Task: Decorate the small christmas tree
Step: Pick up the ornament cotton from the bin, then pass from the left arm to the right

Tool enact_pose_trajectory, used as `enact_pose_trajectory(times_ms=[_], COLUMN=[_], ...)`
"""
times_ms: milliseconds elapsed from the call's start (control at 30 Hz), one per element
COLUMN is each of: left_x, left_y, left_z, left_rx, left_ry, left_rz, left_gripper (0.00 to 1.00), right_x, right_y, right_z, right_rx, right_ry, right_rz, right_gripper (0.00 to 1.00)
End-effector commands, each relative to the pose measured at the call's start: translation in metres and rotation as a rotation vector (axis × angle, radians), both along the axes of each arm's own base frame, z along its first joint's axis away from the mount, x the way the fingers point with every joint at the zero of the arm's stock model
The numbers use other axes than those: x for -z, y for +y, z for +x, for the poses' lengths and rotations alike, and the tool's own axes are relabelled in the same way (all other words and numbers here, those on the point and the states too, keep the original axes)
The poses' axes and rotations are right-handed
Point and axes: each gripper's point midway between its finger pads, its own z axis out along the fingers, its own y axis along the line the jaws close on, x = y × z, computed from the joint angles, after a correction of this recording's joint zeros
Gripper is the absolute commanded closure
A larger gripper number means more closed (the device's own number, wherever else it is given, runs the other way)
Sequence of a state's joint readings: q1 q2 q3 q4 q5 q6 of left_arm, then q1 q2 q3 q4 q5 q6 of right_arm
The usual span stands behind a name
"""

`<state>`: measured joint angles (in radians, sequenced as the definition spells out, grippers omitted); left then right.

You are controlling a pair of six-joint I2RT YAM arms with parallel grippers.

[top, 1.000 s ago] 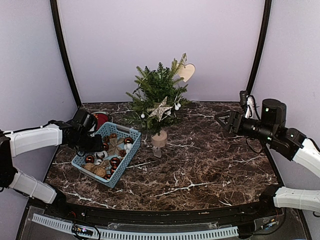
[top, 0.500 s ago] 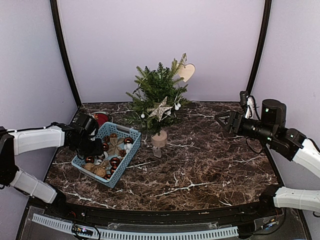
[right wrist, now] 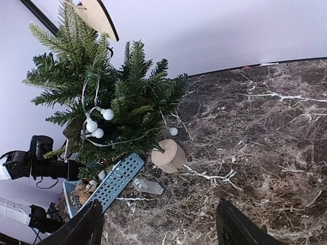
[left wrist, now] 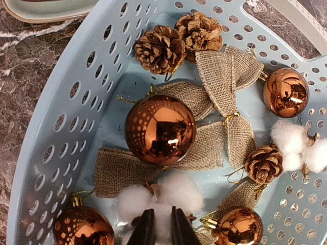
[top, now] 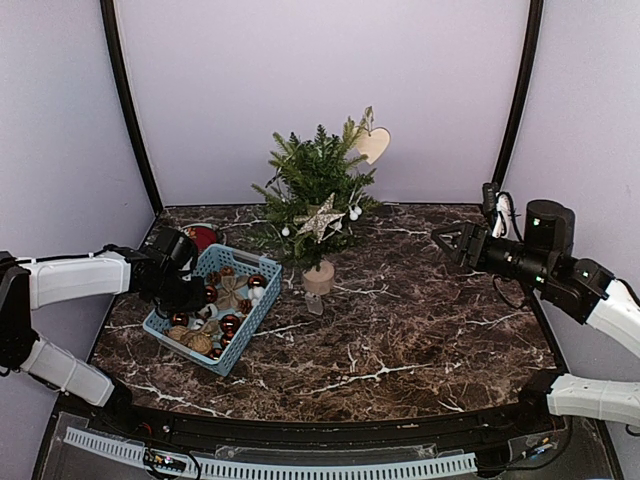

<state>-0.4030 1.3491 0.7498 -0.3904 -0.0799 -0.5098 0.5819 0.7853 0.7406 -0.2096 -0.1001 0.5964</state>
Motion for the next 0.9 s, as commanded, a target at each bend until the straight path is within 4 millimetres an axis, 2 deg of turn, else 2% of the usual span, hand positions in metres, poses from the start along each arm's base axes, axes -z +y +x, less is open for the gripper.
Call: enact_pose_trajectory(times_ms=[0, 200, 333, 533, 633, 867], left_x=[-0.004, -0.026, -0.049, -0.101, -0.13, -0.19], left_y=[0.0, 0.0, -0.003, -0.01, -0.022, -0.038], left_z=[-0.005, -0.005, -0.004, -0.002, -0.004, -0.002], left_rx=[-0.015, -0.035, -0.05, -0.087, -0.081, -0.109], left_ry=[-0.008, -0.066, -0.123, -0.252, -0.317, -0.457], left_rz=[-0.03, -0.073, -0.122, -0.266, -0.394, -0.625], left_gripper=[0.92, 1.0, 1.0, 1.0, 1.0, 1.0], right_x=[-0.011, -0.018, -0.027, -0.055, -0.066, -0.086], right_y=[-0.001, -0.002, 0.0, 0.007, 0.012, 0.037], right_z=[0.0, 0.0, -0.004, -0.018, -0.024, -0.042], right_rx=[0.013, 0.013, -0.009, -0.084, -0.12, -0.186], right_ry=[-0.038, -0.054, -0.078, -0.168, -0.209, -0.297], right_rz=[0.026, 0.029, 0.035, 0.115, 0.169, 0.266], right_gripper=[0.23, 0.23, 0.23, 0.23, 0.22, 0.24])
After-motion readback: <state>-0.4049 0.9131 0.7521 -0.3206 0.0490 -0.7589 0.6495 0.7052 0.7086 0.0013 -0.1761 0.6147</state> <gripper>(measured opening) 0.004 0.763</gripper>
